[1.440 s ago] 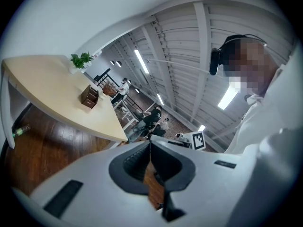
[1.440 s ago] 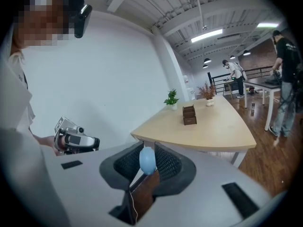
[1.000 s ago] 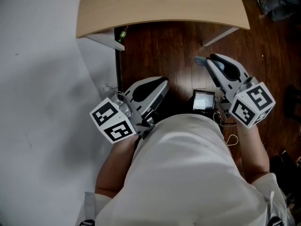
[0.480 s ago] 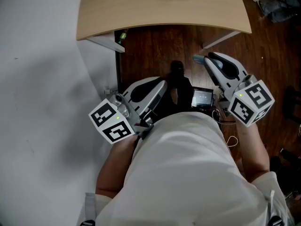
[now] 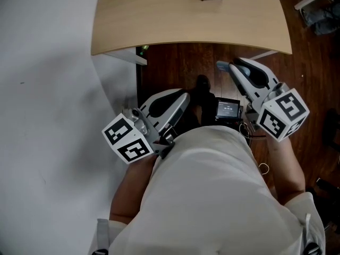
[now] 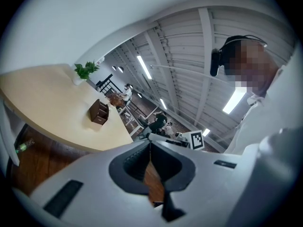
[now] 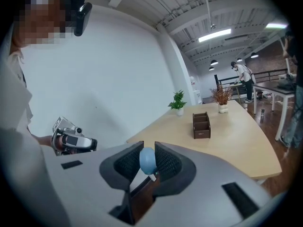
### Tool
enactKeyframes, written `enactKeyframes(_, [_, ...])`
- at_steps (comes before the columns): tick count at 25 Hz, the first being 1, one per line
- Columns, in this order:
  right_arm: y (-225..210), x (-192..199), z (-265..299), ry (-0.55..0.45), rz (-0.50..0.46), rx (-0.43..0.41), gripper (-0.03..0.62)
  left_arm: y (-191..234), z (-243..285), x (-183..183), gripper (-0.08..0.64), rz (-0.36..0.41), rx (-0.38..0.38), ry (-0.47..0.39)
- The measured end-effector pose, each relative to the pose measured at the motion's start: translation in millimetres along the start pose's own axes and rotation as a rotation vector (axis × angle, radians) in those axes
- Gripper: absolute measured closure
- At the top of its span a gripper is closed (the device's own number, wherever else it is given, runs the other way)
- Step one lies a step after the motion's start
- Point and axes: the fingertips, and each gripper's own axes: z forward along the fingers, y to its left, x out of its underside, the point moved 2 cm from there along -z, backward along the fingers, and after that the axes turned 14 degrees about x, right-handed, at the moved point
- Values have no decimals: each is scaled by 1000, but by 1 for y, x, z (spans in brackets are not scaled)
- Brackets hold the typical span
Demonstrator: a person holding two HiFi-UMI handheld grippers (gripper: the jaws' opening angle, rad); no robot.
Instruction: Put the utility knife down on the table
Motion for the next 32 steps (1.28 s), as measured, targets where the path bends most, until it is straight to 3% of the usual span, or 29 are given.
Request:
enactKeyframes(6, [12, -19, -14, -6, 4, -38, 518, -28, -5, -13, 555, 8, -38, 4])
enactKeyframes(12, [8, 9, 10, 98, -33, -70, 518, -3, -8, 15, 555, -78, -61, -46])
enactKeyframes(15, [11, 2, 2, 68, -34, -76, 518, -12, -6, 13, 555, -56, -60, -30])
enactKeyframes(22, [2, -6, -1, 50, -33, 27, 518, 3, 0, 6, 555, -49, 25, 30])
enactKeyframes(32, [2, -10, -6, 53, -53, 19, 518, 1, 1, 3, 555, -31, 14, 32])
